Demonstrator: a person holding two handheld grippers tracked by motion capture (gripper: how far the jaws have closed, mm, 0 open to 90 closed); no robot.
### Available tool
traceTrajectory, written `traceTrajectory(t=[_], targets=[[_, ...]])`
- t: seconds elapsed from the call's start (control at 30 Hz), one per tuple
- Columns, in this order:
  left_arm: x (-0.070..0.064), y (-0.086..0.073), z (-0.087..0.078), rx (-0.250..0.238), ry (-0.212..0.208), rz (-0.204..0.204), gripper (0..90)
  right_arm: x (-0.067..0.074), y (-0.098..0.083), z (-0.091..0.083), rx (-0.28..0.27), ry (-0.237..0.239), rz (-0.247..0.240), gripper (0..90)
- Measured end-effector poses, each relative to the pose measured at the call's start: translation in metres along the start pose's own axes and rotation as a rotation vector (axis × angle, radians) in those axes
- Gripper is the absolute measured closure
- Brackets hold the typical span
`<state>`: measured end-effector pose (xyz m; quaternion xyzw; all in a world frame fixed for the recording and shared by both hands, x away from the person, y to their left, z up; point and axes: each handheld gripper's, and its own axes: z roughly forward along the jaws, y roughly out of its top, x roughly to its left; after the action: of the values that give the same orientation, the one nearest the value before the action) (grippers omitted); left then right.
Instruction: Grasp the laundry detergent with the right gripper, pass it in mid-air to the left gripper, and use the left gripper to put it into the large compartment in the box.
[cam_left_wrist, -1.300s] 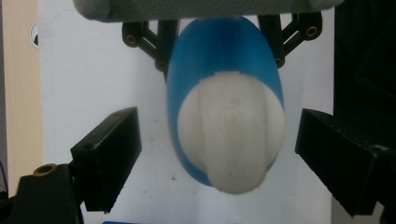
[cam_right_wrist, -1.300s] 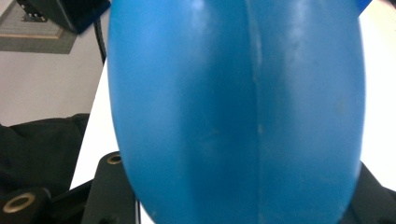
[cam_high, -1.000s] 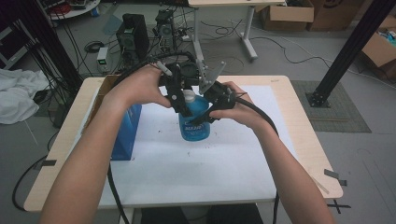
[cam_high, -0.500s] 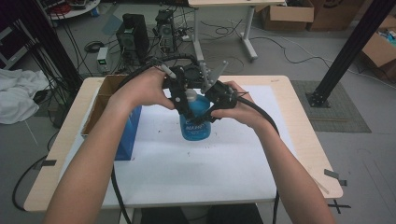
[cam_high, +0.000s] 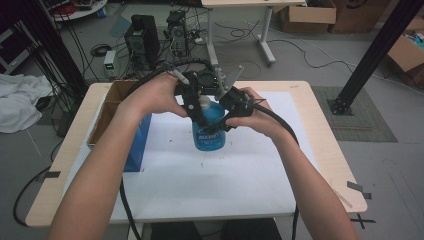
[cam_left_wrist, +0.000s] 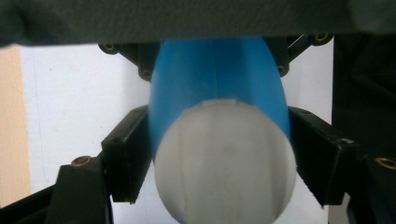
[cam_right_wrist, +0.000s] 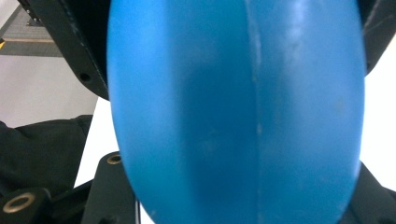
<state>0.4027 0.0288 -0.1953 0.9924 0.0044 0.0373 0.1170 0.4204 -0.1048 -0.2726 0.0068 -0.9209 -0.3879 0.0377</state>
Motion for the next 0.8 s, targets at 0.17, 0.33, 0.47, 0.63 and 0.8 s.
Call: traceTrajectory(t=[0.17, 0.33, 0.47, 0.63, 0.8], targets=[[-0.0010, 0.0013, 0.0015, 0.008, 0.002, 0.002, 30.5, 0.0002, 0.0005, -0.0006, -0.003, 0.000, -0.005, 44.8], [-0.0016, 0.0015, 0.0017, 0.005, 0.004, 0.003, 30.9, 0.0002, 0.0003, -0.0014, -0.004, 0.000, -0.003, 44.8], [-0.0021, 0.0014, 0.0016, 0.008, 0.009, 0.002, 31.6, 0.0004, 0.0003, -0.0015, -0.003, 0.000, -0.002, 44.8], [-0.0033, 0.0016, 0.0015, 0.016, 0.027, 0.008, 33.6, 0.0005, 0.0009, -0.0010, -0.001, 0.000, -0.009, 44.9], [-0.0035, 0.0015, 0.0016, 0.018, 0.034, 0.007, 35.3, 0.0006, 0.0014, -0.0008, -0.001, 0.004, -0.005, 44.8]])
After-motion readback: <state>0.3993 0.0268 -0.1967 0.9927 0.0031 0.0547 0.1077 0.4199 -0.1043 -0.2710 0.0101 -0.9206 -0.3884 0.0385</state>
